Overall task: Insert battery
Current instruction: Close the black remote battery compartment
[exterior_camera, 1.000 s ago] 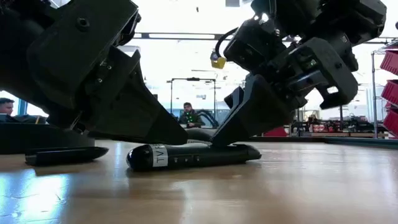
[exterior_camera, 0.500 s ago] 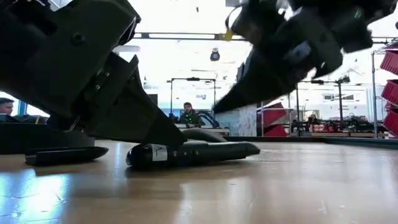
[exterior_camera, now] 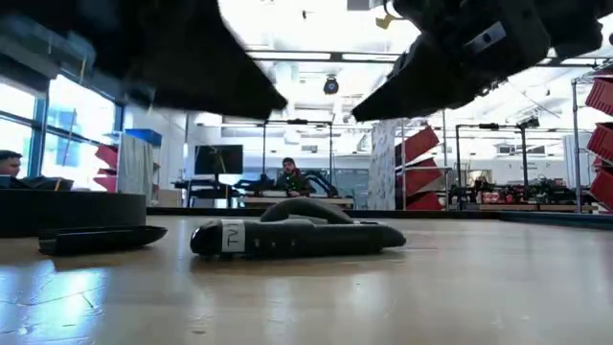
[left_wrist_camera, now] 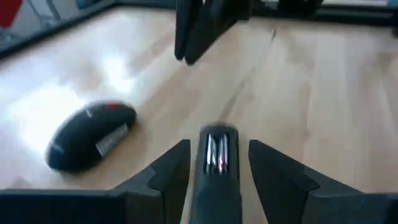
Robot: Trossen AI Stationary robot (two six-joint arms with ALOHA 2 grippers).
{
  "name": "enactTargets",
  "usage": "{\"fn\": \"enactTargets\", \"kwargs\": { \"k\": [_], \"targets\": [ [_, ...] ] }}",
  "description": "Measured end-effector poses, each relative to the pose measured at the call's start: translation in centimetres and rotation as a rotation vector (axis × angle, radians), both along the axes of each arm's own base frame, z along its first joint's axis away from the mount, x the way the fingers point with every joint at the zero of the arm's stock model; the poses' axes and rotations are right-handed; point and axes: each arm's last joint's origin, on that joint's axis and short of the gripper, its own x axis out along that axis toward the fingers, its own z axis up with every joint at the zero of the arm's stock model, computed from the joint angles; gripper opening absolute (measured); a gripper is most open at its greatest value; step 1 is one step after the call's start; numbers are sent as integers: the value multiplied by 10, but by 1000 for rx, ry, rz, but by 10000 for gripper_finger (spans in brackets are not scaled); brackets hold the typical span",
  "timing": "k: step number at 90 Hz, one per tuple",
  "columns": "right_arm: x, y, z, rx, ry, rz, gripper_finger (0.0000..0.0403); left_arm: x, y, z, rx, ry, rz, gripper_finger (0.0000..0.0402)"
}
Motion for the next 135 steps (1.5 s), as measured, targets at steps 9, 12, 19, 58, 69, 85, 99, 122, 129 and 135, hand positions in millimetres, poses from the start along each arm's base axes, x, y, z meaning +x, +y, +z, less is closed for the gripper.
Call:
{"fn": "enactTargets", "kwargs": {
  "k": [9, 12, 19, 58, 69, 85, 99, 122, 129, 135],
  "targets": [
    [-15, -1, 0, 20, -9, -30, 0, -4, 2, 20, 9, -16, -19, 146],
    [-19, 0, 0, 20, -9, -37, 0, -5, 3, 26, 1, -18, -28, 146],
    [-28, 5, 1, 35, -16, -23, 0, -11, 5, 38, -21, -4, -65, 146],
    [-48, 41, 1, 6, -54, -28, 30, -55, 4, 58, -202, 364, 30, 143],
    [-51, 45, 1, 55, -59, -59, 69, -59, 8, 35, -231, 442, 139, 155],
    [-52, 46, 1, 117, -53, -88, 115, -51, 6, 6, -245, 442, 221, 196],
    [-52, 46, 1, 109, -59, -99, 130, -44, 3, -23, -267, 497, 268, 239],
    [-51, 43, -1, 88, -50, -113, 131, -35, 6, -41, -267, 509, 292, 279],
    [-51, 43, -1, 86, -52, -117, 131, -32, 8, -43, -267, 520, 303, 283],
    [-51, 43, -1, 85, -49, -118, 131, -31, 9, -45, -259, 526, 302, 285]
  ]
}}
